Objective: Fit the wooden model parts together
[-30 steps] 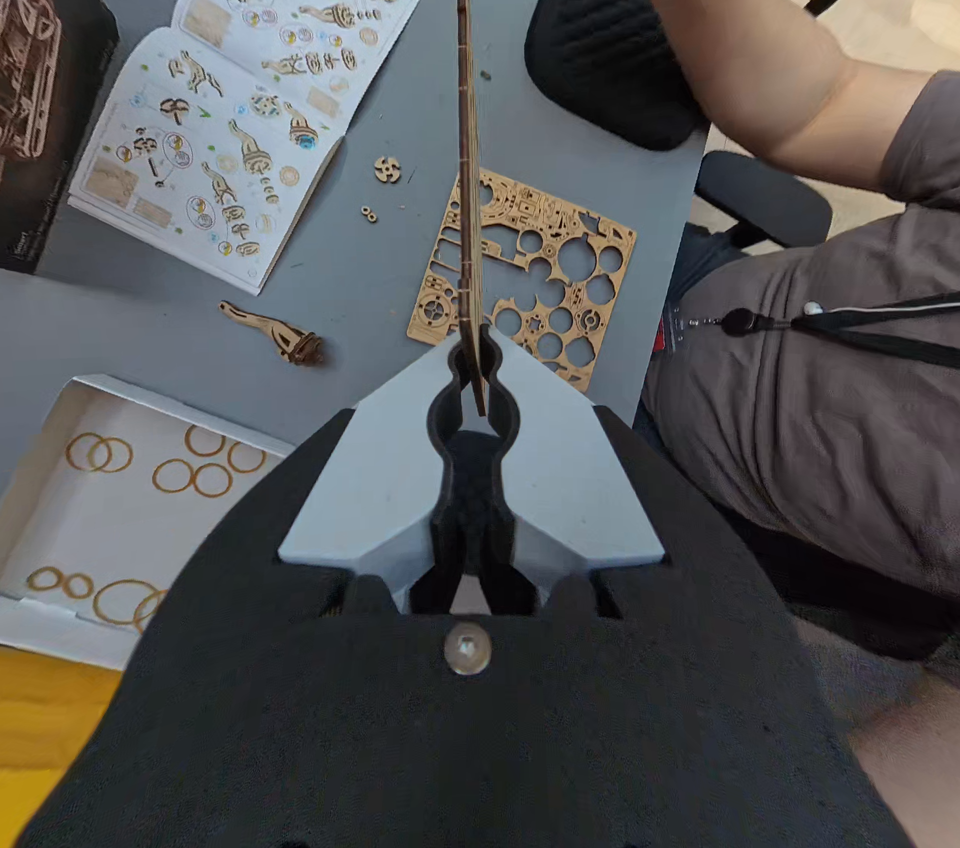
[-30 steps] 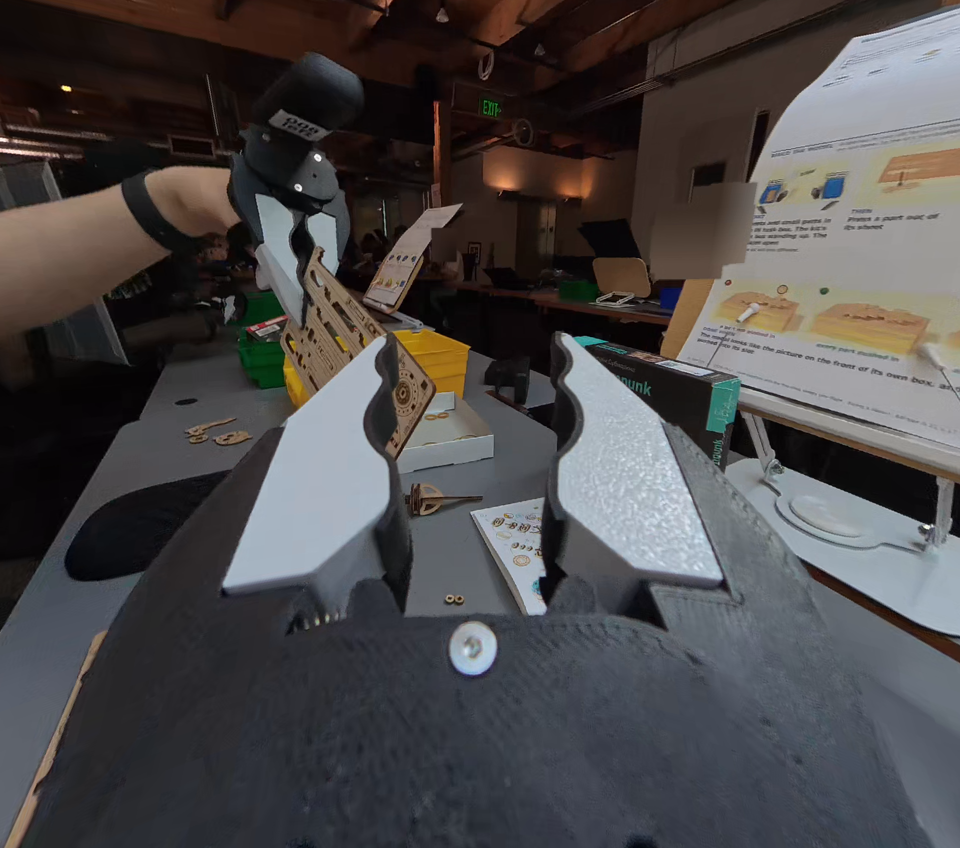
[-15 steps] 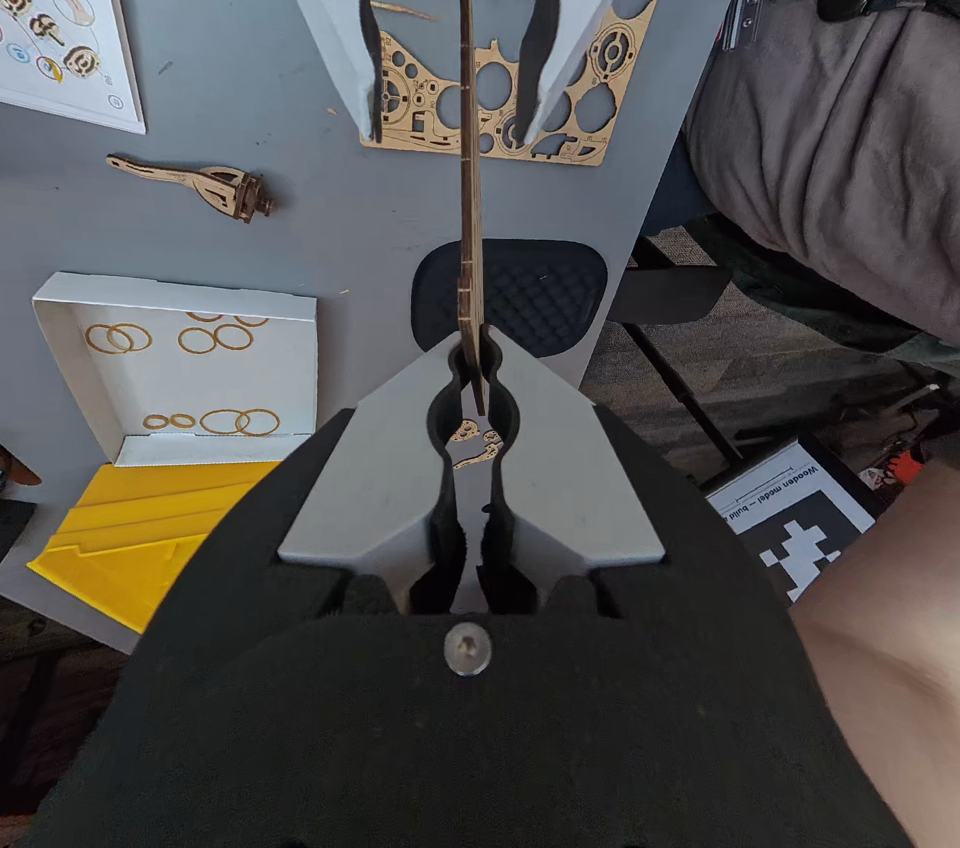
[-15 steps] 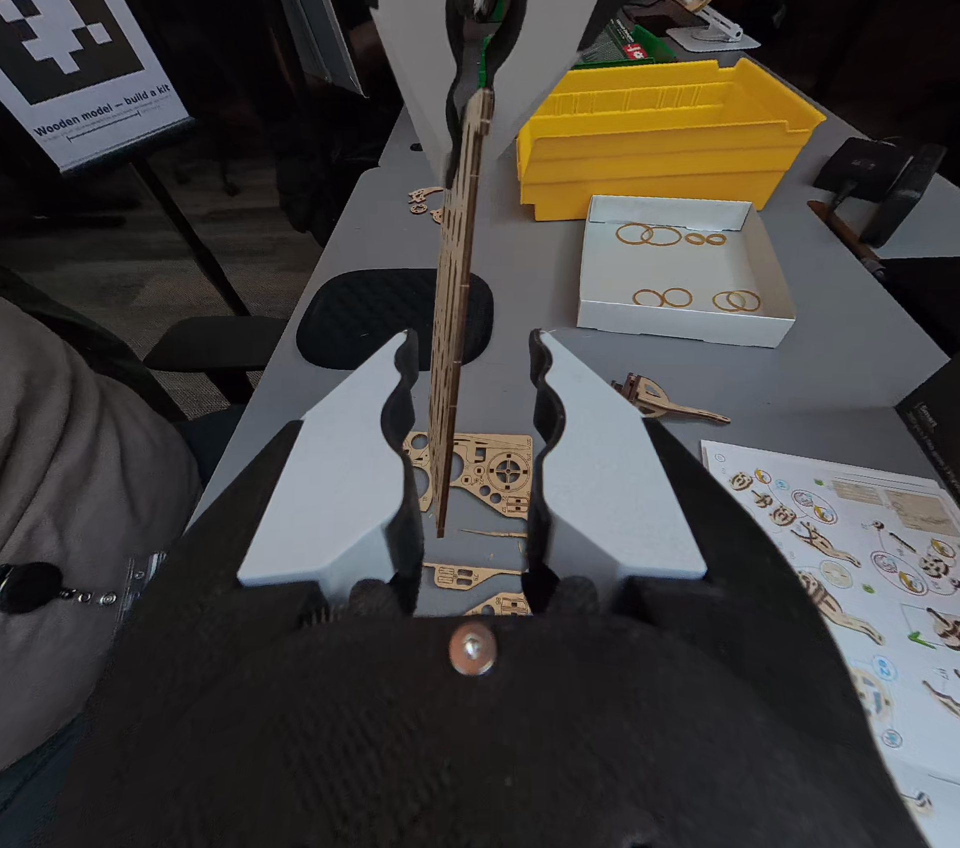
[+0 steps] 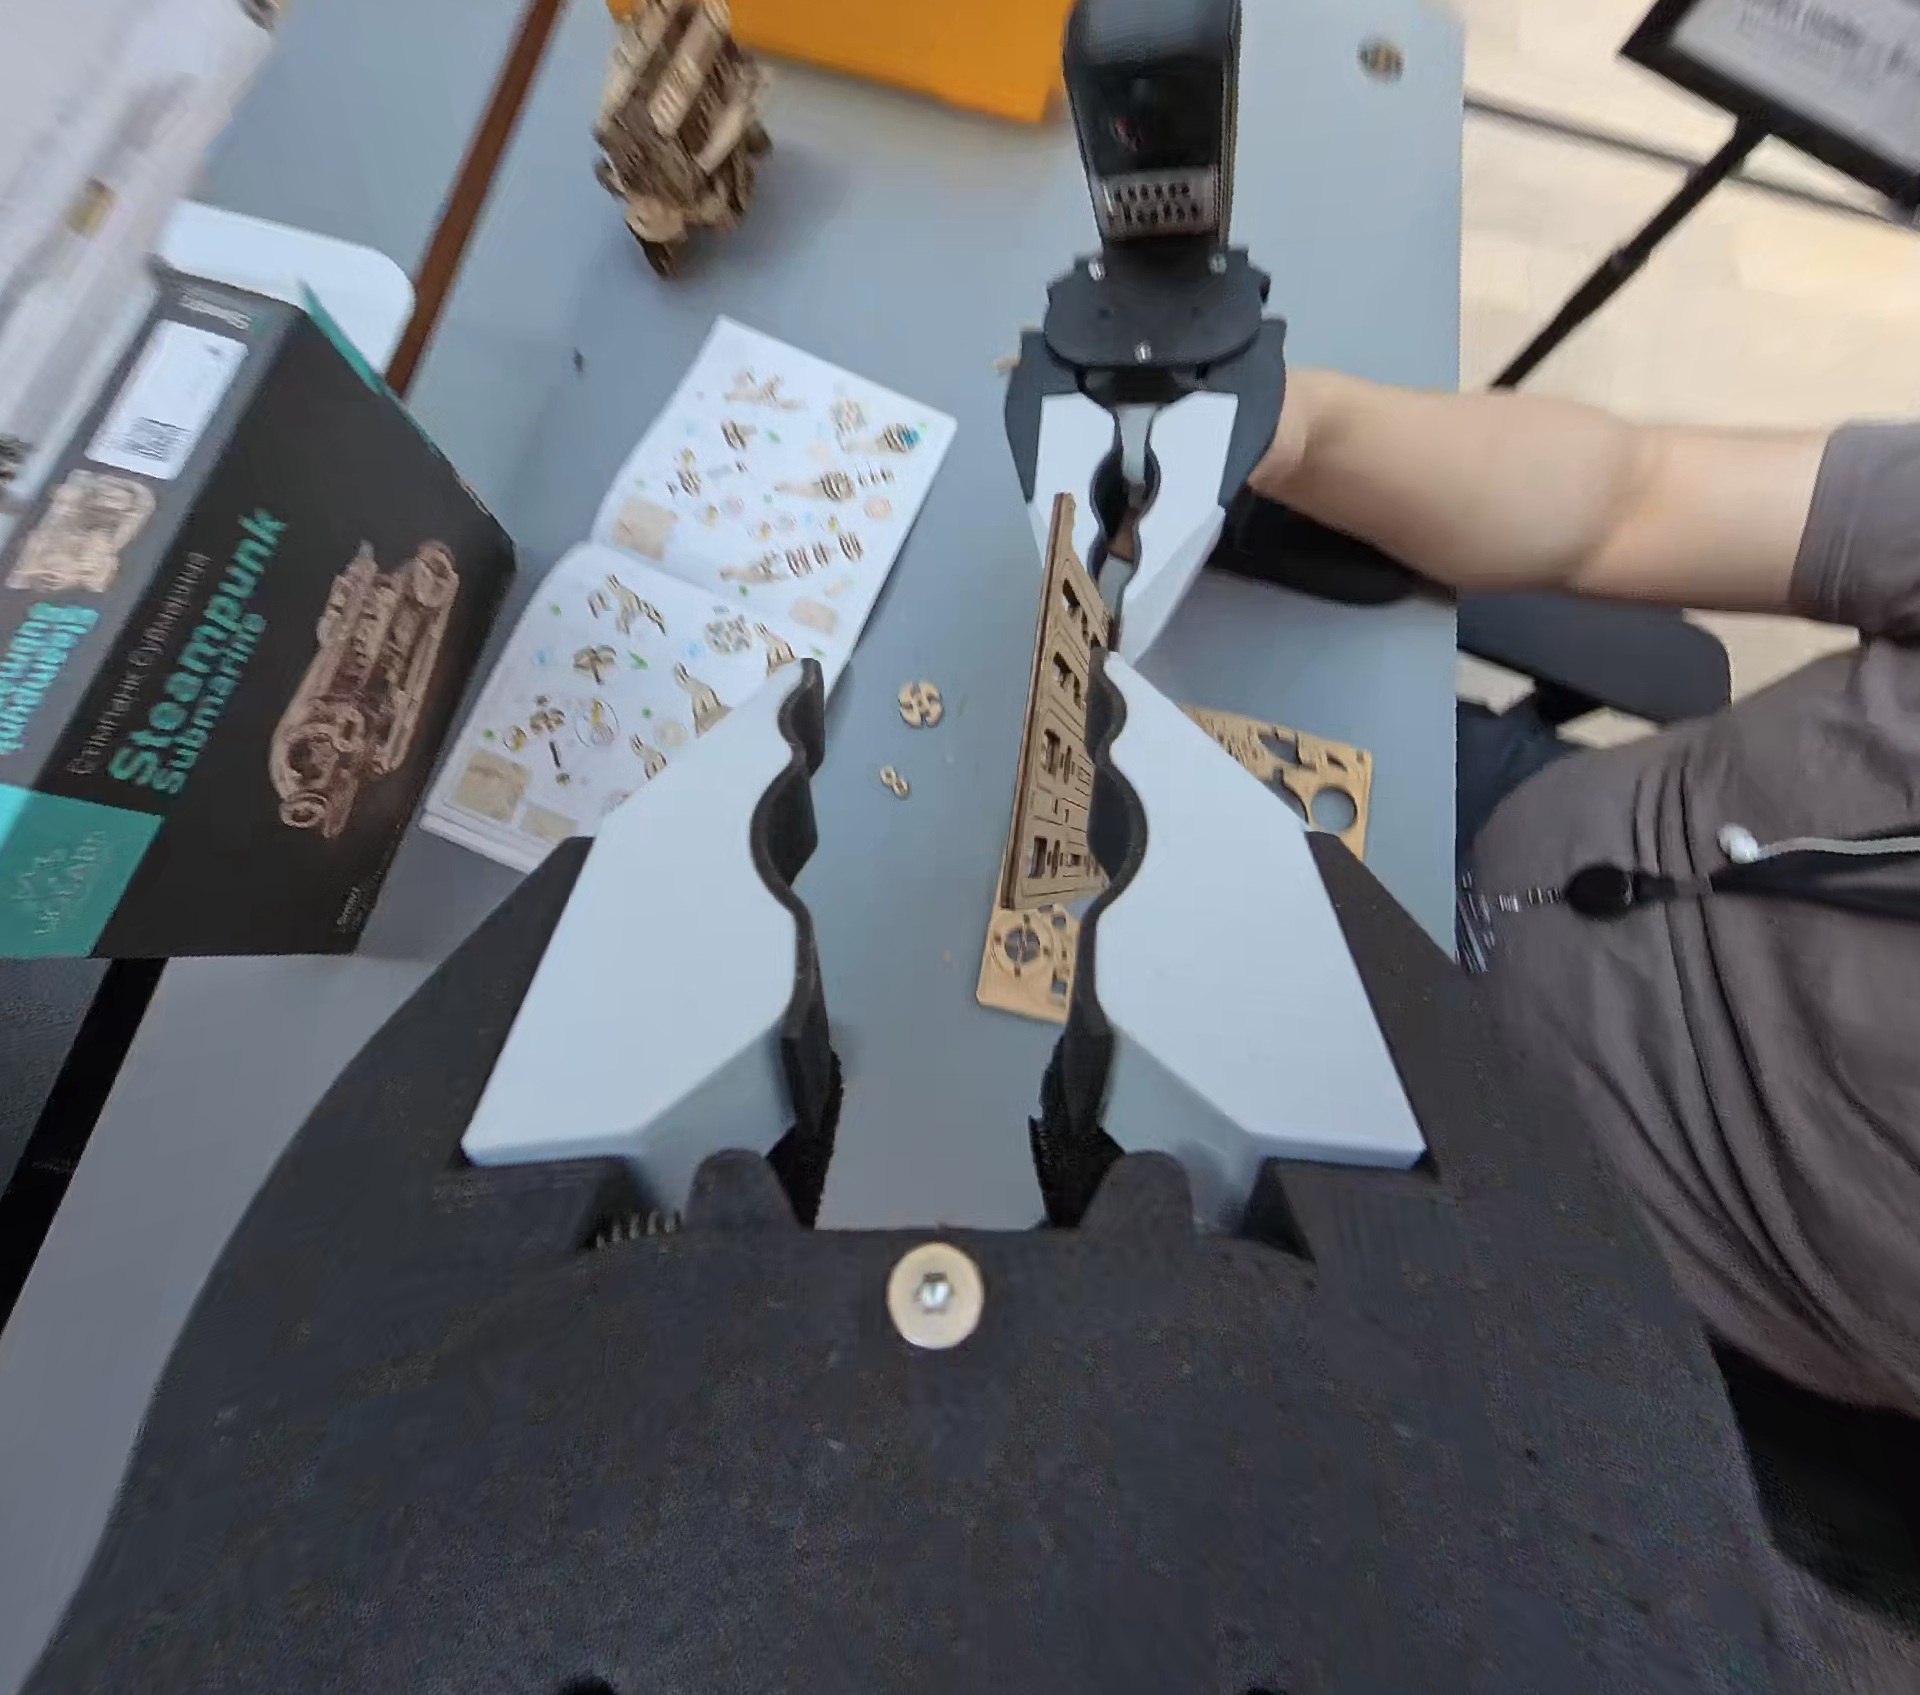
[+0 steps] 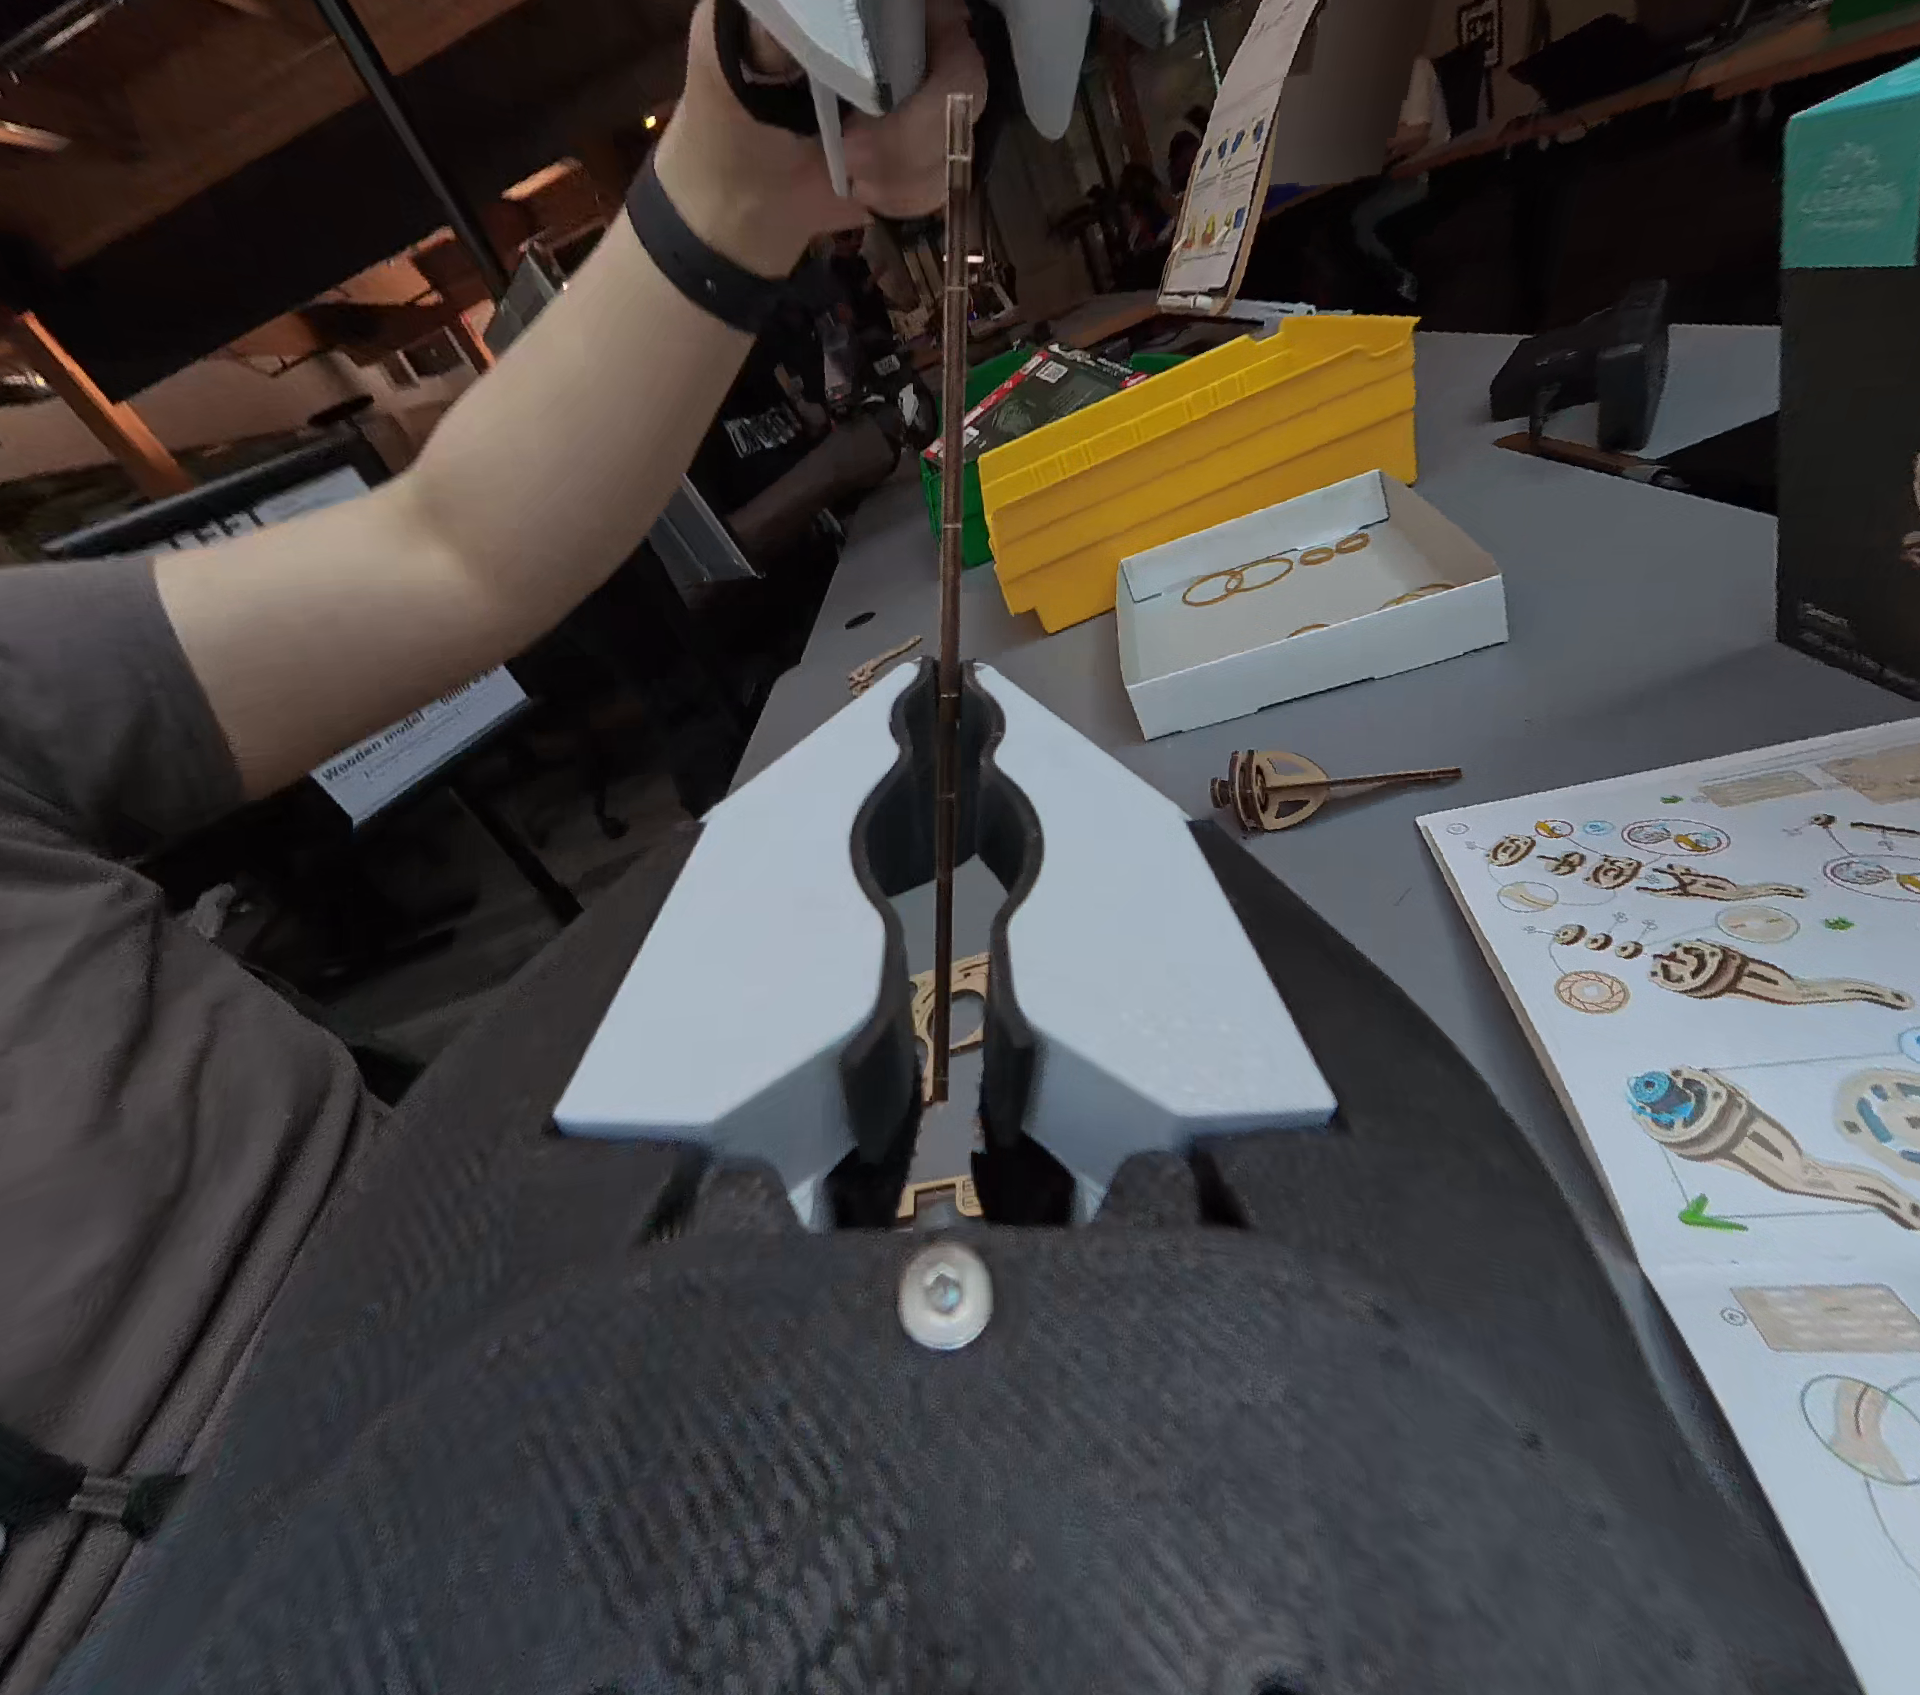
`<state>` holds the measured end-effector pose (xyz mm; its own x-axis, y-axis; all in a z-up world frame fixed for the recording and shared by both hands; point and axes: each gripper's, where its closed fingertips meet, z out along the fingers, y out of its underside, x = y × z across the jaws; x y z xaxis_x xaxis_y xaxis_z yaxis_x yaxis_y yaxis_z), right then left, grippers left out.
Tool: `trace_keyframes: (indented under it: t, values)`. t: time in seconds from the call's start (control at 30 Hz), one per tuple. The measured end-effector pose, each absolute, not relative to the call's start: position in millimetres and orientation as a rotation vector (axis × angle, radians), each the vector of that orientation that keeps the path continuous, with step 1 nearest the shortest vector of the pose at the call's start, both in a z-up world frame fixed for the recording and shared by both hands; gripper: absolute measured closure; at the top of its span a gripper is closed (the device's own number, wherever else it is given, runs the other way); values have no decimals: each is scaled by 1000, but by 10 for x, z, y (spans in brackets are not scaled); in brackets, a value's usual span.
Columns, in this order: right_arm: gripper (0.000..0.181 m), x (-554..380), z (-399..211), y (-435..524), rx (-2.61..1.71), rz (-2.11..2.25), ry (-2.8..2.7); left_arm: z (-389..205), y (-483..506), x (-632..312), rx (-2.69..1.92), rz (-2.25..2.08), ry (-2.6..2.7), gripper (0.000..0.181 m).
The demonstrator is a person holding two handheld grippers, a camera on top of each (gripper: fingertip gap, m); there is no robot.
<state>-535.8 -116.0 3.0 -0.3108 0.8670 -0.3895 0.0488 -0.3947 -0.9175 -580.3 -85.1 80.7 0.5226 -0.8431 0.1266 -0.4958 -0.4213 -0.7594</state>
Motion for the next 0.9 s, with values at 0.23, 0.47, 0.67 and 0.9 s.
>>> trace_keyframes:
  t: [0.23,0.47,0.67,0.9]
  values:
    - [180,-5111,281,-885,-1266,2033,-862,539,-927,-5808,-1775,-1272,582,130]
    - [180,-5285,22,-889,-1362,2015,-890,13,-1001,-5498,-1701,-1559,585,159]
    - [161,-5312,-5,-947,-1381,2032,-962,-87,-1010,-5649,-1627,-1466,576,181]
    - [161,-5107,106,-719,-1331,1858,-914,-79,-1087,-5850,-1621,-1379,533,181]
